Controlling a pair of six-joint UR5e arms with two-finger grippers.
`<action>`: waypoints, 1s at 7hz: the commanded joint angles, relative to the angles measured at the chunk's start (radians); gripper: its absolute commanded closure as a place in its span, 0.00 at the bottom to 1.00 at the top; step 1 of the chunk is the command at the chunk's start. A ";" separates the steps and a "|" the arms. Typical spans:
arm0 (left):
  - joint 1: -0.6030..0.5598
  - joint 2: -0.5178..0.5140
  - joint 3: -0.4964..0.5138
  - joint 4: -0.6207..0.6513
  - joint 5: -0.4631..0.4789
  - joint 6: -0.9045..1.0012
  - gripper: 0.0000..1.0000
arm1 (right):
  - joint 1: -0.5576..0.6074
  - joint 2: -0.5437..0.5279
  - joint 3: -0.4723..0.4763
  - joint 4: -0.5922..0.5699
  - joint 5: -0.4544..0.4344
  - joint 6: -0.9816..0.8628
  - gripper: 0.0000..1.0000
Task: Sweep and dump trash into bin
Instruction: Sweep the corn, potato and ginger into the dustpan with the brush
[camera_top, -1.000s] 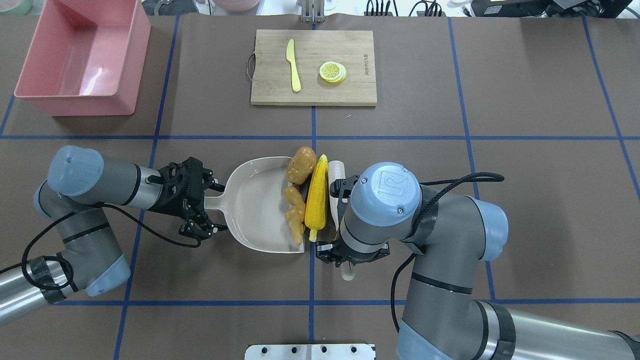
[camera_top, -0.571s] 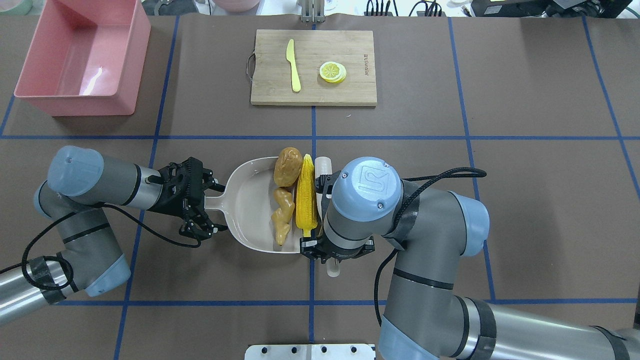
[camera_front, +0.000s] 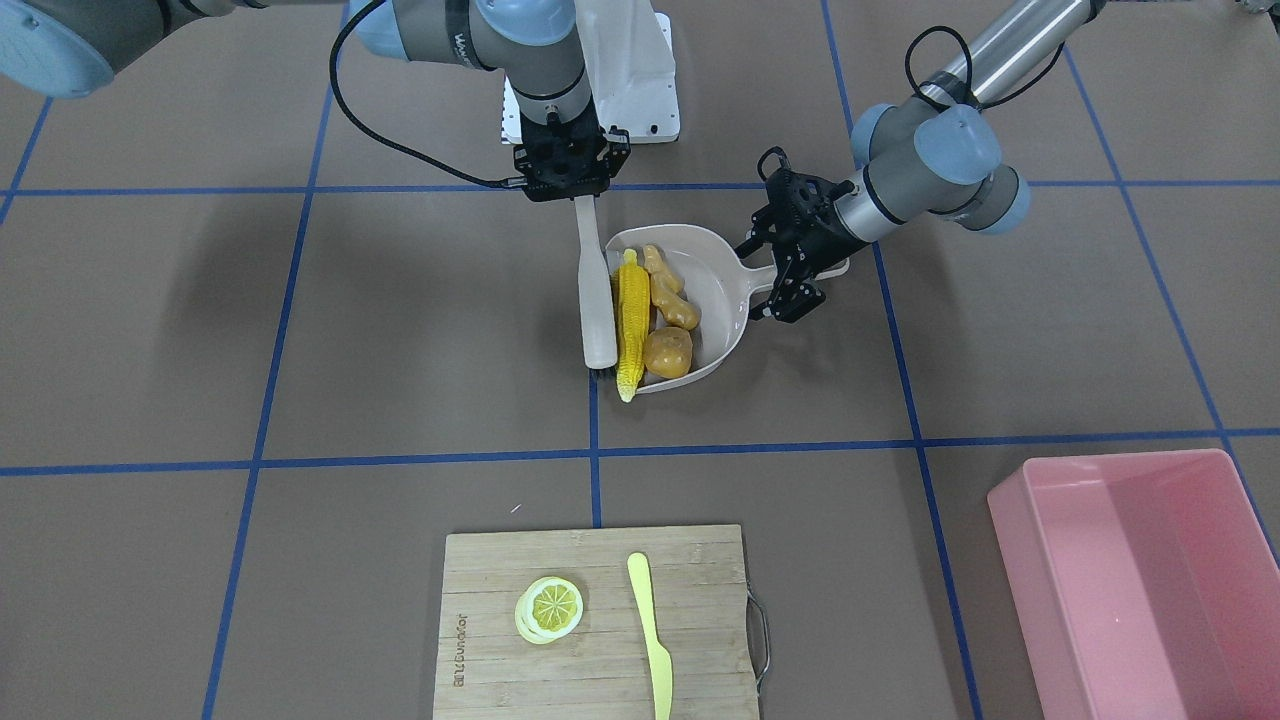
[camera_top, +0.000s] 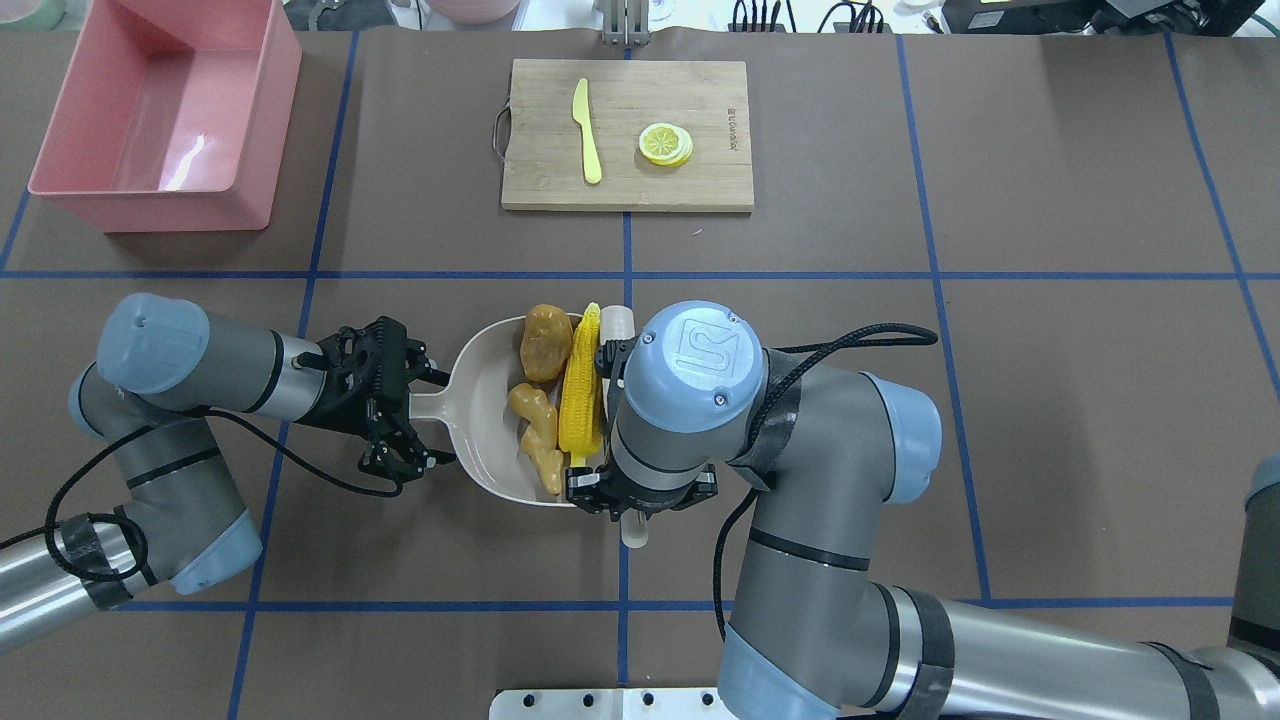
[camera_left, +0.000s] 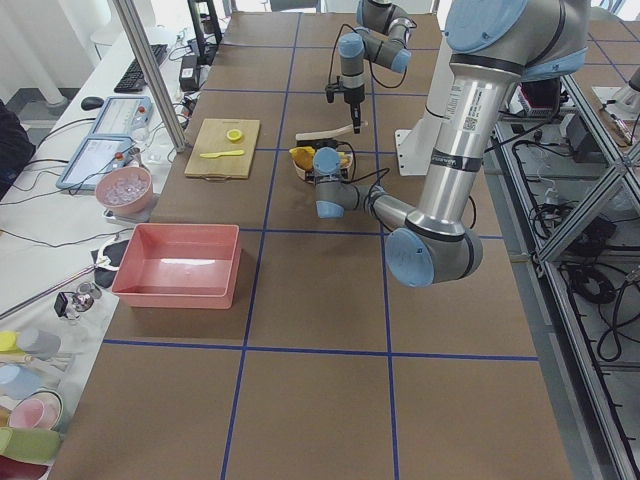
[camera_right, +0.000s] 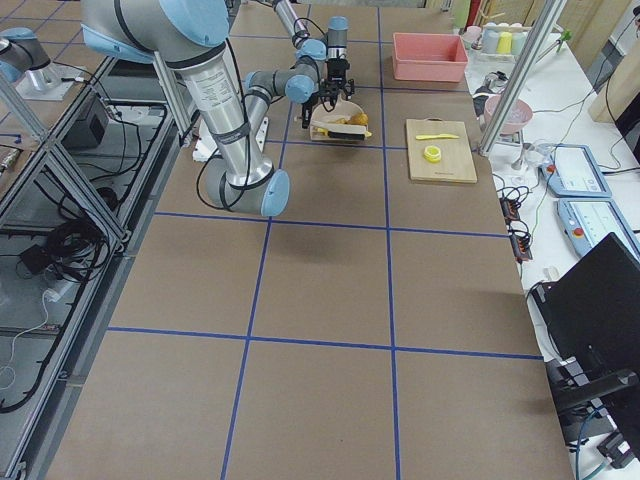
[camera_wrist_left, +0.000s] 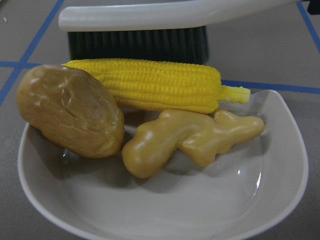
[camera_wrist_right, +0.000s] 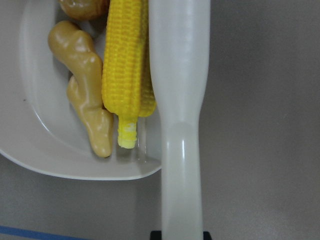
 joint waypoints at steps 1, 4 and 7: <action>0.000 0.000 -0.001 0.000 0.000 0.000 0.03 | 0.000 0.031 -0.044 0.011 0.001 -0.003 1.00; 0.000 0.000 0.000 0.002 0.000 0.000 0.03 | 0.002 0.064 -0.058 0.002 0.013 -0.003 1.00; 0.000 0.000 -0.001 0.002 0.002 0.000 0.03 | 0.030 0.083 -0.074 0.003 0.040 -0.012 1.00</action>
